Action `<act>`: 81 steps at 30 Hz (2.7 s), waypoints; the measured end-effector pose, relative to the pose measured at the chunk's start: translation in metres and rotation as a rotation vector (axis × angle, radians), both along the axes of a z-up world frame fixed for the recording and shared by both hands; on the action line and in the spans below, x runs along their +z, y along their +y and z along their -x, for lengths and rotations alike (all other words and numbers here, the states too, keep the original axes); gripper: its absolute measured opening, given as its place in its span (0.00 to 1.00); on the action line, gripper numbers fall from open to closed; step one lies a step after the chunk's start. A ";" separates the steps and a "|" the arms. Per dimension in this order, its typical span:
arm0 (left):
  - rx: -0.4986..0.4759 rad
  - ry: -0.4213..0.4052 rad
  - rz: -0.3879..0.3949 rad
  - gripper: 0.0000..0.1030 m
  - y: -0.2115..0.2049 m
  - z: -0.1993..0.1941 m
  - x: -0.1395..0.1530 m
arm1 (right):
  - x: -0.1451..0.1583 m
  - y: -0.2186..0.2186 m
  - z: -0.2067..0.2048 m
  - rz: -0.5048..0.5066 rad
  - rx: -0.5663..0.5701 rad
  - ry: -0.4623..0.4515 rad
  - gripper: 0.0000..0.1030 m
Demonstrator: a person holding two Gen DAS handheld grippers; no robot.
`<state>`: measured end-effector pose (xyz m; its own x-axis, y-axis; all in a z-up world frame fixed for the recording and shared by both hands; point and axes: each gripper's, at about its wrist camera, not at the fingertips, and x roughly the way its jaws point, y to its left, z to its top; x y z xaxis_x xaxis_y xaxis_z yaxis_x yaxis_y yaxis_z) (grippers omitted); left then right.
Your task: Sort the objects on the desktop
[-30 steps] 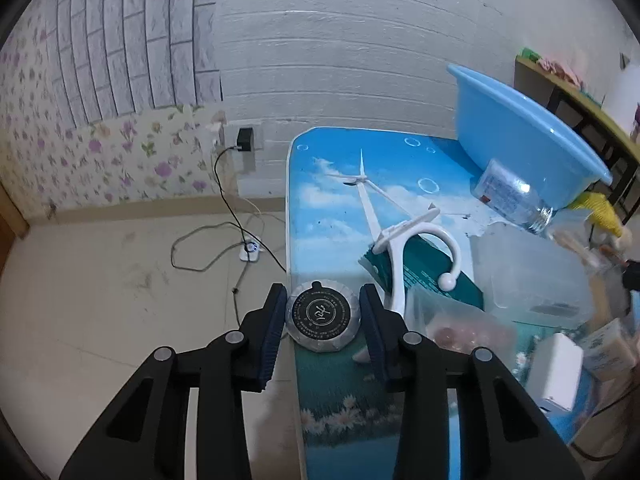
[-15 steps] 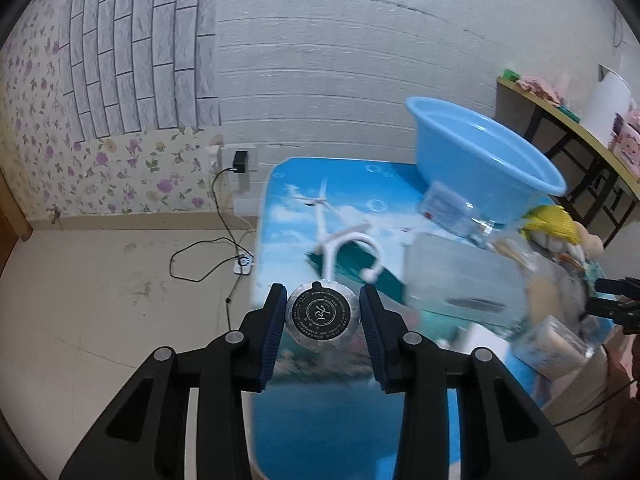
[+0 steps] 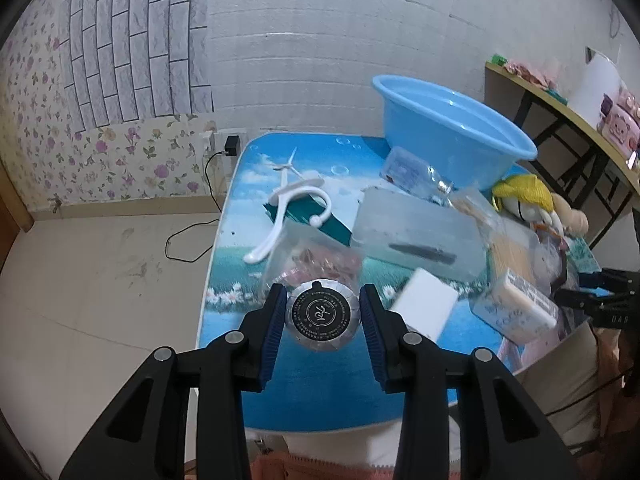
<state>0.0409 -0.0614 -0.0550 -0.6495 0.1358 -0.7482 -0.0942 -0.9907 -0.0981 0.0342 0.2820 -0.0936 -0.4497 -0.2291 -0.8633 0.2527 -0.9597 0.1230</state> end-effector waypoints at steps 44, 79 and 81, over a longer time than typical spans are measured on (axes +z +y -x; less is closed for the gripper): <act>-0.006 -0.017 0.078 1.00 0.016 -0.019 -0.041 | -0.004 -0.006 -0.009 -0.059 0.114 0.138 0.65; -0.084 0.048 0.079 0.35 0.025 -0.027 -0.030 | 0.034 0.008 -0.026 0.040 0.129 0.237 0.54; -0.082 0.062 0.072 0.35 0.026 -0.028 -0.023 | 0.040 0.009 -0.027 0.049 0.126 0.252 0.54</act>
